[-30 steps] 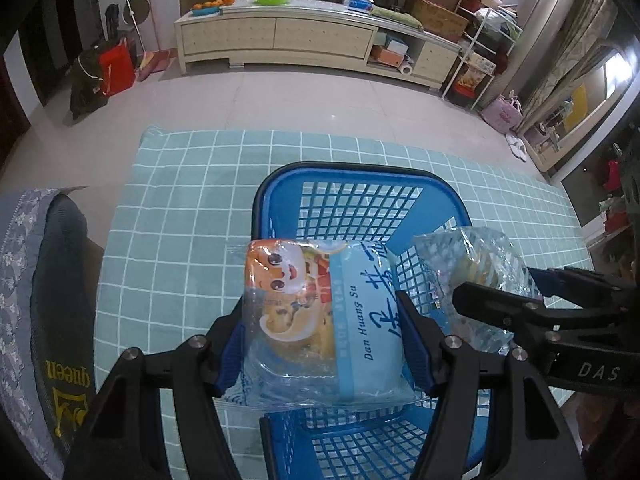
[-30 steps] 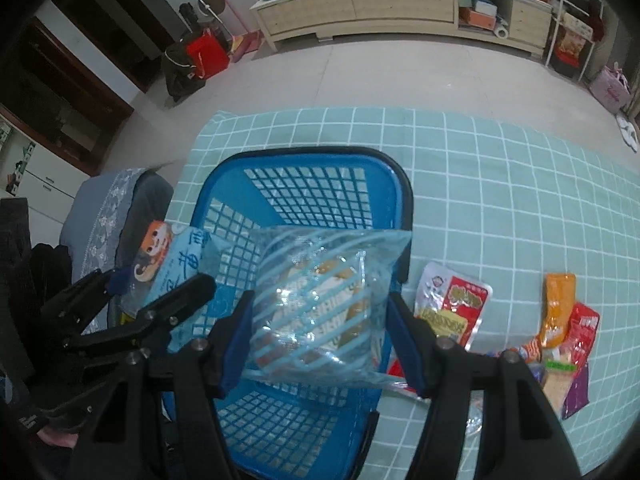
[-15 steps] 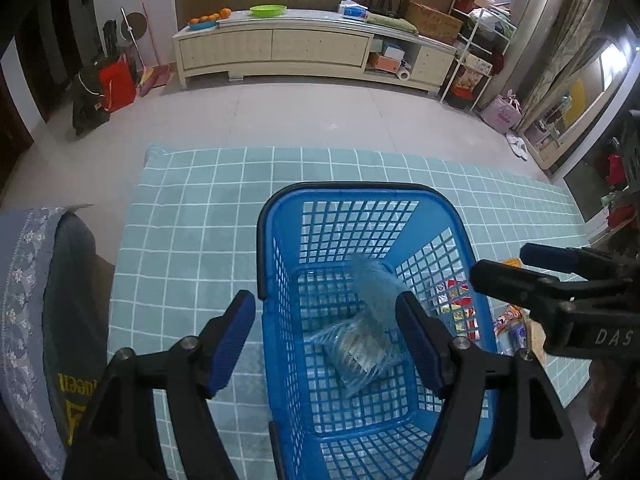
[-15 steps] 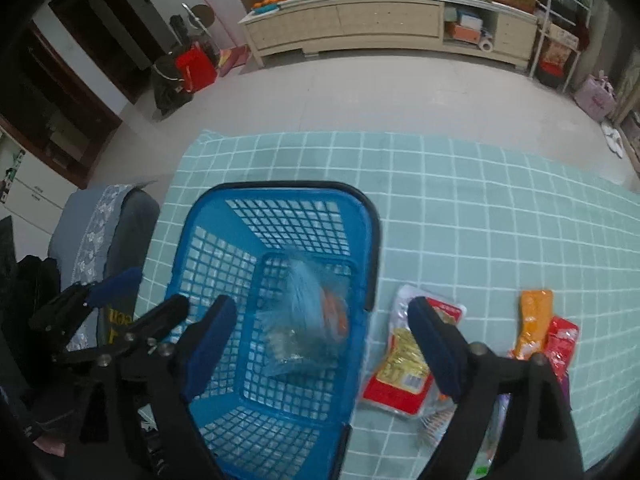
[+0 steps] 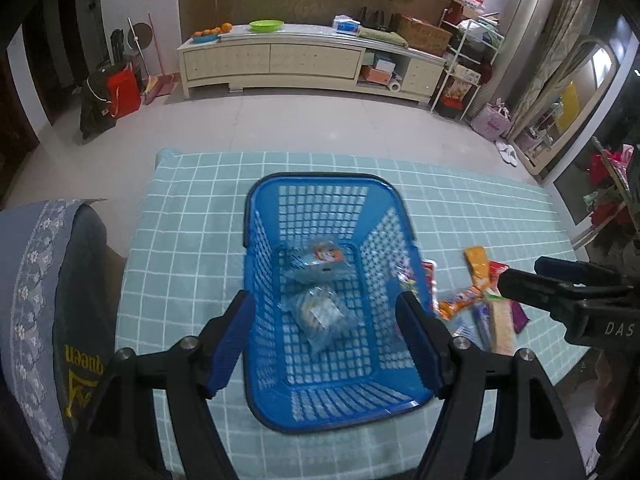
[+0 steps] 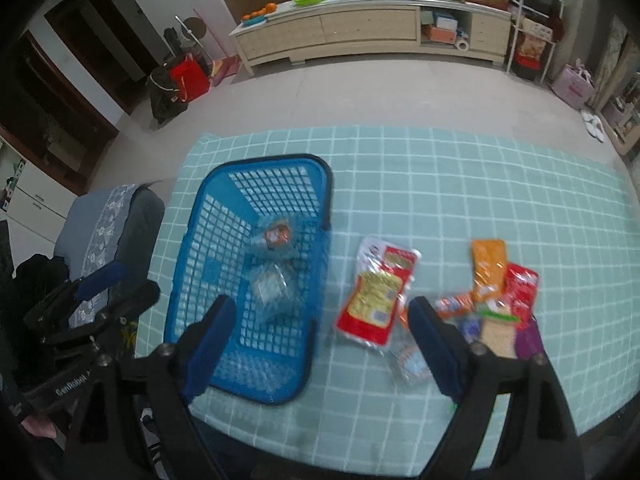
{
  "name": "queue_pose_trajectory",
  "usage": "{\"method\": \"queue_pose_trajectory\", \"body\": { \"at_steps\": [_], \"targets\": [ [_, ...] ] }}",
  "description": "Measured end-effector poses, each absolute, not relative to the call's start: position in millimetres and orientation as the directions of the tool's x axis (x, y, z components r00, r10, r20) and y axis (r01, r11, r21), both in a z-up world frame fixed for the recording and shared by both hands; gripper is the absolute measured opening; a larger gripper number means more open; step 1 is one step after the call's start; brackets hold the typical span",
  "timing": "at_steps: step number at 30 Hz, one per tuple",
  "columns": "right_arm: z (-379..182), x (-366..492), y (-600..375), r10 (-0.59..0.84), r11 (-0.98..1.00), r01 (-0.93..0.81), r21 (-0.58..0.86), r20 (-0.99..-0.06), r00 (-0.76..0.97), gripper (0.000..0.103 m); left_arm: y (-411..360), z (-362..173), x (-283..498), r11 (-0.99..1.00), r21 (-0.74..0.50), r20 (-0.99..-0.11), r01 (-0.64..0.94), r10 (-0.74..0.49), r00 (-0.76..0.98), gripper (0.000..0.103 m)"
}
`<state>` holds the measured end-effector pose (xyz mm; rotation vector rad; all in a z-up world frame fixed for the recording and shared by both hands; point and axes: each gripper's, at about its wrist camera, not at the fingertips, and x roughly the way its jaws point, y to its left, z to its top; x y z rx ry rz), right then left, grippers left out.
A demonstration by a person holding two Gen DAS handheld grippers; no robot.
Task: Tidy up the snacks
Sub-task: 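Move the right gripper to the long cracker pack and grasp it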
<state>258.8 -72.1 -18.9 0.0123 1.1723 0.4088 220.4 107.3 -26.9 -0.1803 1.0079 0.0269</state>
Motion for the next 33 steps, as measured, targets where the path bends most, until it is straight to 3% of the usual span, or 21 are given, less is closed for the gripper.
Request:
{"method": "queue_pose_trajectory", "body": {
  "at_steps": [17,33],
  "targets": [
    [-19.1,206.7,-183.9,0.265,0.956,-0.216,0.197,-0.898,0.351,0.090,-5.6,-24.2,188.3,0.994,-0.105,-0.835,0.040,-0.111,0.540,0.072],
    [-122.5,191.8,-249.5,0.203,0.974,-0.144,0.174,-0.953,0.223,0.090,-99.9,-111.7,188.3,0.983,-0.069,-0.883,0.172,-0.140,0.448,0.072]
  ]
}}
